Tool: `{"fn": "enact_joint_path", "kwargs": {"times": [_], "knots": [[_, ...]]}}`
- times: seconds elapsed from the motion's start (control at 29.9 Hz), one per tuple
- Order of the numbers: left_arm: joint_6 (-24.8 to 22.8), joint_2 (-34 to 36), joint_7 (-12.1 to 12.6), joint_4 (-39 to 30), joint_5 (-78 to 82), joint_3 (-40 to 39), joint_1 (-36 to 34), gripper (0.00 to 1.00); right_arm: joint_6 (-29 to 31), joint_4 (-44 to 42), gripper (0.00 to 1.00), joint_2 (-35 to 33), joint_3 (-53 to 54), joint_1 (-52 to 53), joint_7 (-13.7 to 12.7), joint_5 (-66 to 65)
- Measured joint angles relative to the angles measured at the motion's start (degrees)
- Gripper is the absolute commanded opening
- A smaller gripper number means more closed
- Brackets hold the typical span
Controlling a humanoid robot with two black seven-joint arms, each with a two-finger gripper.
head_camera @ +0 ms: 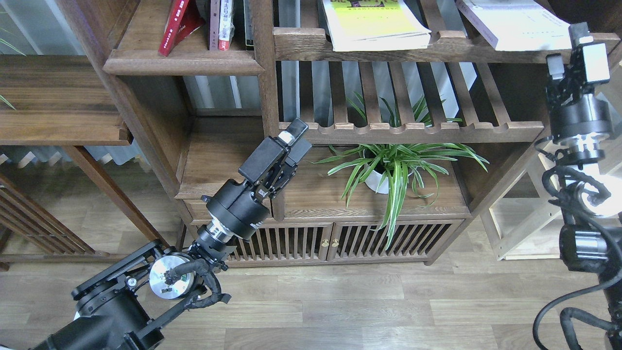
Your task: Organize books on shelf
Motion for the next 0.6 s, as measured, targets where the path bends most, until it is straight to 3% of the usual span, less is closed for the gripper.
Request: {"fn": "enact_joint_path", "kwargs": {"times": [0.17,0.6], "knots": [[0.00,0.11,0.06,0.01,0.07,-0.06,0.25,0.89,-0.36,0.00,0.96,-0.85,-0.81,0.05,-0.18,0.18],[0.00,0.18,0.07,0.35,0.50,-0.21,0.37,0.92,-9.73,0.23,0.94,-0.85,-1.52,1.62,-0.41,2.49]]}}
